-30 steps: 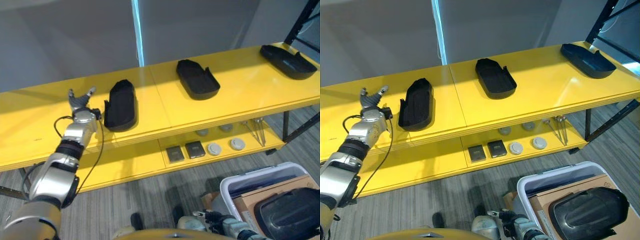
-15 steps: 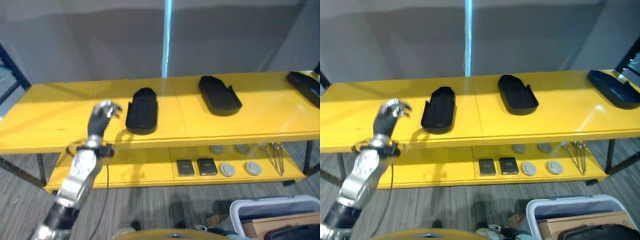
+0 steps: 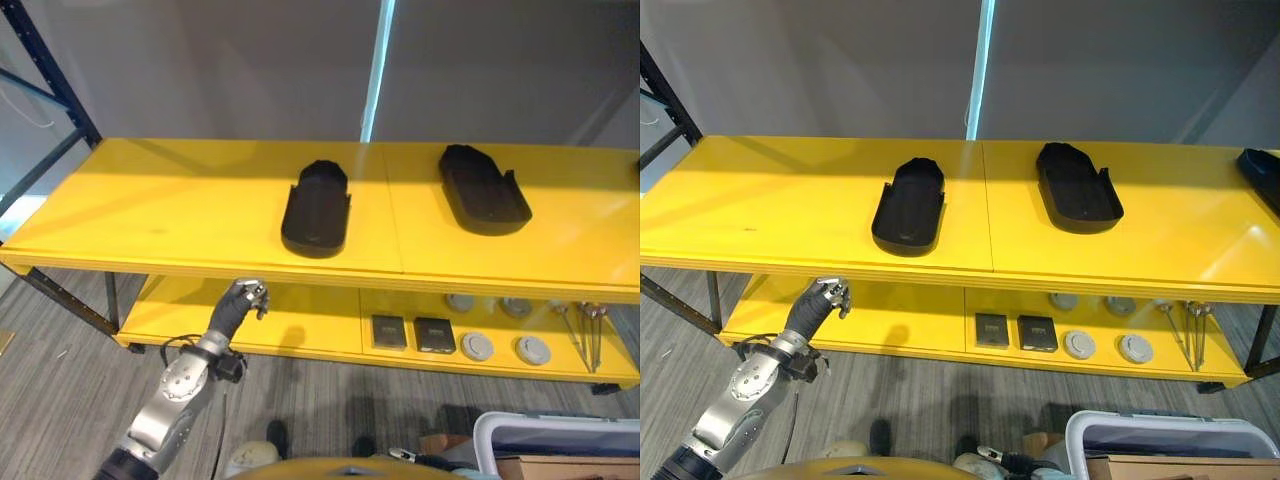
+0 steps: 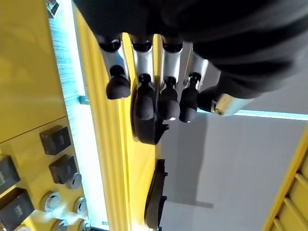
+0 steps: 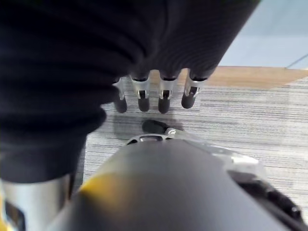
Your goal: Move parts from the plastic box to the shelf.
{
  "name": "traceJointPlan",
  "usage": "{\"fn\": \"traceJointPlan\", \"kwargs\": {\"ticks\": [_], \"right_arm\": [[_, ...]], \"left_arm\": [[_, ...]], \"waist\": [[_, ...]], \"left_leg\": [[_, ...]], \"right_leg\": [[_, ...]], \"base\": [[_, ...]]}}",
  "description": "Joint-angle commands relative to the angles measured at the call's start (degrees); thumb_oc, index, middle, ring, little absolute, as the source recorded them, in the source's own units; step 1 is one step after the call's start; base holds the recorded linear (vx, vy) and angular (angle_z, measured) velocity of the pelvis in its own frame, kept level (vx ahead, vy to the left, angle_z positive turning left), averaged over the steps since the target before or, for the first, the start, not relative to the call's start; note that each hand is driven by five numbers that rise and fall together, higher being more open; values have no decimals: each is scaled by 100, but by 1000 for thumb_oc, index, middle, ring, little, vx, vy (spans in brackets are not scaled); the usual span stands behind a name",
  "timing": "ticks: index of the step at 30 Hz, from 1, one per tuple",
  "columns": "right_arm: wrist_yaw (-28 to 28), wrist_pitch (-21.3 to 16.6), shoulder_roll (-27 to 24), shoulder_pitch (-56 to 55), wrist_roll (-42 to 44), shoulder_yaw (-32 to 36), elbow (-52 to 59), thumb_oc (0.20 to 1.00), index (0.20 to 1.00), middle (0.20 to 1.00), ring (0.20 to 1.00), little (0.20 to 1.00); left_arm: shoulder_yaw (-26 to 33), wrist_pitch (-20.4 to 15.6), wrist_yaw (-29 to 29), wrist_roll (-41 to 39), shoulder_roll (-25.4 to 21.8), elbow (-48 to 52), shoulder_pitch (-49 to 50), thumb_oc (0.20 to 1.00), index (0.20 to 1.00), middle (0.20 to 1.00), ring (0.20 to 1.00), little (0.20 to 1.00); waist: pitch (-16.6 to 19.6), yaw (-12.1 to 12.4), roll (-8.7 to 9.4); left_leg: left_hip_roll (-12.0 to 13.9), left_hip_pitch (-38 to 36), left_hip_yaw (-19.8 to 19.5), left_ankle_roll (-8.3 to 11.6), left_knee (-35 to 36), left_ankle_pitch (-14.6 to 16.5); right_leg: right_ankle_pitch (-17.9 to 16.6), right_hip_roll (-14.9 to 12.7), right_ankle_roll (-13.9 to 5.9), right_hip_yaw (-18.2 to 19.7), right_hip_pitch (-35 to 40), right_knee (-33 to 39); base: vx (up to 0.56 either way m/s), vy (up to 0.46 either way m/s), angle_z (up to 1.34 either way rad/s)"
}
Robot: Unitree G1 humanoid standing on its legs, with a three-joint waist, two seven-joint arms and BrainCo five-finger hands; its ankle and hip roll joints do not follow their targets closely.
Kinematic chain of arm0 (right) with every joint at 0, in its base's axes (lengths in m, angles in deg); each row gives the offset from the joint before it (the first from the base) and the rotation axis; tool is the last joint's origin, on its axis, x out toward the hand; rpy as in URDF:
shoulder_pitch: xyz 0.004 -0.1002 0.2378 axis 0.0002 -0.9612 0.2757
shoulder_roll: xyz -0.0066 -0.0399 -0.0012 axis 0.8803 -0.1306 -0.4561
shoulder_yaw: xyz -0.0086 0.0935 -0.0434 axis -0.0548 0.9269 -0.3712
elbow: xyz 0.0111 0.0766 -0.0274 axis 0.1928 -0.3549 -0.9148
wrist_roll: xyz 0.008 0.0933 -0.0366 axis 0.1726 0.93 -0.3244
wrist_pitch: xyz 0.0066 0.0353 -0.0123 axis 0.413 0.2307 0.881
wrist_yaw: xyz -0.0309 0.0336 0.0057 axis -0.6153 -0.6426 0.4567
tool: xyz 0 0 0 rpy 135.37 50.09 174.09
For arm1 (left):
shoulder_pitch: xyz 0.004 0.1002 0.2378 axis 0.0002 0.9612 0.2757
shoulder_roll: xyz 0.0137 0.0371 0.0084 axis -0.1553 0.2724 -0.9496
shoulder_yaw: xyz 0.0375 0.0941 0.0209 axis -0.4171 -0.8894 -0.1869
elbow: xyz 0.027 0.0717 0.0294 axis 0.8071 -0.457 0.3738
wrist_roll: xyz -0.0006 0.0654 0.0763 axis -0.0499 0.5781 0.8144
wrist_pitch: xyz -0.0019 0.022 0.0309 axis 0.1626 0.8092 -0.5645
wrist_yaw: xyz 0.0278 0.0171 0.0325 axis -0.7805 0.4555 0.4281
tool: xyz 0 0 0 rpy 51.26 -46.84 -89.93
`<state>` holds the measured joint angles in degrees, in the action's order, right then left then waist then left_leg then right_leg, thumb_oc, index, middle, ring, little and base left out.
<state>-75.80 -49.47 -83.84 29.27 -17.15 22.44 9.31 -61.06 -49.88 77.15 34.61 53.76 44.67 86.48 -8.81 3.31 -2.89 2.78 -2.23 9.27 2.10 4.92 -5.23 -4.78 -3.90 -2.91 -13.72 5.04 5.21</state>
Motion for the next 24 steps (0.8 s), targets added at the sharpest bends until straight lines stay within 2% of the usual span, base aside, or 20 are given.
{"fn": "traceJointPlan", "kwargs": {"ticks": [1,11,14,16,24], "right_arm": [[13,32,-7,243,326,-210,-153,1000,1000,1000,1000,1000],[39,80,-74,109,216,-211,-124,1000,1000,1000,1000,1000],[17,69,-88,86,169,-213,-124,1000,1000,1000,1000,1000],[-17,38,-122,30,114,-216,-75,1000,1000,1000,1000,1000],[34,216,-176,-11,92,-245,112,1000,1000,1000,1000,1000]], "left_arm": [[130,-456,299,-33,-74,154,-609,200,200,200,200,200],[-70,-909,79,-181,114,-128,-1142,200,200,200,200,200],[-87,-859,182,-90,142,-133,-1250,200,200,200,200,200],[-108,-641,409,-175,229,-220,-1493,200,200,200,200,200],[-73,-388,738,-126,476,-760,-1950,200,200,200,200,200]], "waist": [[-280,-88,62],[-423,-367,1],[-437,-413,0],[-456,-528,5],[-545,-730,56]], "left_leg": [[343,-254,19,281,8,728],[347,-145,136,265,8,709],[354,-151,156,261,8,709],[366,-180,191,255,8,707],[420,-210,288,258,8,671]], "right_leg": [[849,-207,-210,-134,382,-21],[776,-203,-219,130,167,-21],[771,-202,-220,168,157,-21],[758,-190,-218,249,144,-21],[715,-162,-209,385,95,-21]], "base": [[59,11,0],[47,4,-6],[44,2,-8],[105,2,-9],[60,-9,-6]]}}
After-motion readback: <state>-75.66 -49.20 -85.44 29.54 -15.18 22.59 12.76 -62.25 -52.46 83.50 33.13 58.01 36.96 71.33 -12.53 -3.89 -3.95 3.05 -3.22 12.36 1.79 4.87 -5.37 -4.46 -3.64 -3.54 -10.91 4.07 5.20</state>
